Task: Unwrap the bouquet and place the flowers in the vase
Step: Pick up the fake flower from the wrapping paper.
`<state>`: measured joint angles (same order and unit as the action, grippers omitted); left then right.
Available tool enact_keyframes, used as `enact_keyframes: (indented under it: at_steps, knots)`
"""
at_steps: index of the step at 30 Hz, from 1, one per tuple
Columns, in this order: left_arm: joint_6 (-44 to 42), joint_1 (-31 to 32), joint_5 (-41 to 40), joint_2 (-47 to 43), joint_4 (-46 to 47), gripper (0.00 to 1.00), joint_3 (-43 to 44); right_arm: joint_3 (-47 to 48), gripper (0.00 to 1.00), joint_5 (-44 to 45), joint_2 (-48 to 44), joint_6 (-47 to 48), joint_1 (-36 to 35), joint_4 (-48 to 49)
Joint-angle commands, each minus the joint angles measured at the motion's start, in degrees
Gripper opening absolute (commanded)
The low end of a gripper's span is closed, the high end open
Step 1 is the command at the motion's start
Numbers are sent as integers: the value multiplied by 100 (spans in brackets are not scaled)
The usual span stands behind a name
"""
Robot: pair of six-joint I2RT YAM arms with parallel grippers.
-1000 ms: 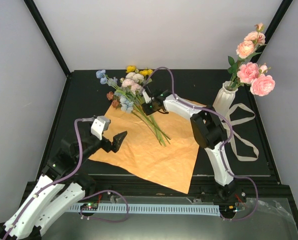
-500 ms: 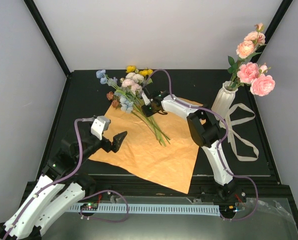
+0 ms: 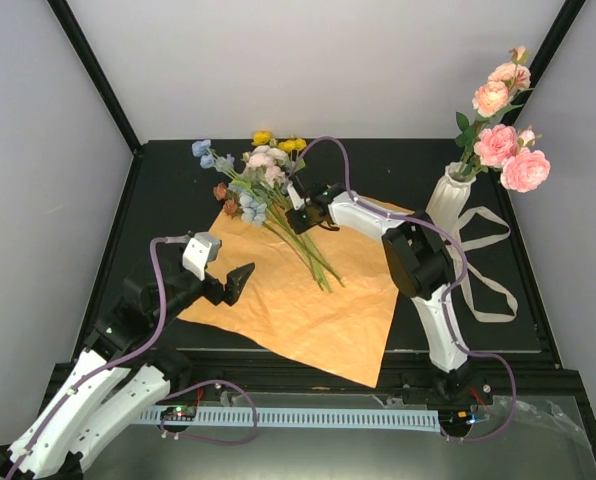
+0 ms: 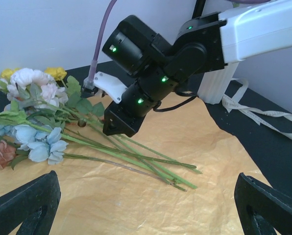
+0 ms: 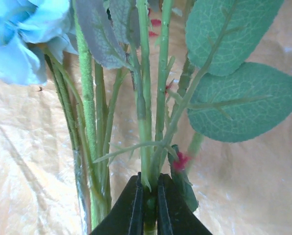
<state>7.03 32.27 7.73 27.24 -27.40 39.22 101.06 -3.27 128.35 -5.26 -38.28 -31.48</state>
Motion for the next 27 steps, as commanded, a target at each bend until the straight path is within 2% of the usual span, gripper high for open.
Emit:
enact_keyframes:
  at_steps: [1, 14, 22, 27]
  knots:
    - [-70, 16, 43, -47, 107, 99, 6, -294, 1, 232, -635, -153, -38, 490]
    - [-79, 16, 98, -13, 152, 99, -27, -1018, 1, 538, -1579, -429, -35, 1066]
    - [18, 10, 260, 53, 172, 99, -22, -1634, 1, 443, -2563, -1167, -53, 1522]
    - [396, 10, 568, 72, 286, 98, -12, -2022, 1, 231, -3344, -1625, -205, 1833]
